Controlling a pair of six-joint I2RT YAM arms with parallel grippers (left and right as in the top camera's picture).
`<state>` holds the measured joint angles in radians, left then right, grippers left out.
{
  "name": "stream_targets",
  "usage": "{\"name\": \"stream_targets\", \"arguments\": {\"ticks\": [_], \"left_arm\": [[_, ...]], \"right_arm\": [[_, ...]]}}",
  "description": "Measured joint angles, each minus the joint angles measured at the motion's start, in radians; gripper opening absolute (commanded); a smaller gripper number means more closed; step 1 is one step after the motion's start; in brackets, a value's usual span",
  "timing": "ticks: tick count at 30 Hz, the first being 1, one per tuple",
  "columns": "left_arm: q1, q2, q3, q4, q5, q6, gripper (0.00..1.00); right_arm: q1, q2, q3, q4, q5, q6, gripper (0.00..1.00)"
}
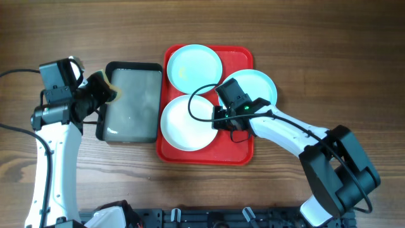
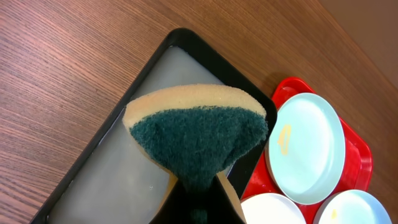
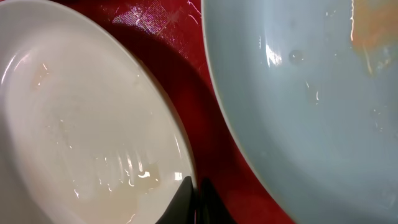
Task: Clean dirty plates on tray and stack at the side
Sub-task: 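Lift the white plate off the red tray with right gripper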
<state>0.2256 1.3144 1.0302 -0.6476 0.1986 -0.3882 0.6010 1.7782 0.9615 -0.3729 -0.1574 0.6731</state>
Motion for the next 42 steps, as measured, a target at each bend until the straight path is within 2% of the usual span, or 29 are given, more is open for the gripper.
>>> {"name": "stream_targets", "arguments": {"ticks": [5,12,17,23,31,36,42], "left_arm": [[0.000,0.000,0.000,-0.001,0.001,0.001,0.04],[0.000,0.000,0.000,-0.002,0.072,0.089,0.04],[0.000,0.024,0.000,-0.004,0.148,0.119,0.04],[0.000,0.101,0.000,-0.004,0.190,0.126,0.04],[0.000,0.106,0.000,-0.026,0.223,0.150,0.04],[0.000,0.107,0.000,-0.036,0.224,0.151,0.04],[0.000,0.107,0.000,-0.066,0.227,0.152,0.04]], "right_arm": [[-0.001,-0.048,0.020,-0.106,0.005,-0.008,0.04],[-0.002,-0.211,0.131,-0.260,0.075,-0.039,0.04],[-0.002,-0.223,0.181,-0.242,0.092,-0.051,0.04],[-0.002,-0.211,0.186,-0.046,0.103,-0.058,0.04],[0.024,-0.026,0.191,0.293,0.130,-0.052,0.04],[0.094,0.067,0.192,0.489,0.234,-0.049,0.04],[0.148,0.141,0.204,0.632,0.351,-0.071,0.04]]}}
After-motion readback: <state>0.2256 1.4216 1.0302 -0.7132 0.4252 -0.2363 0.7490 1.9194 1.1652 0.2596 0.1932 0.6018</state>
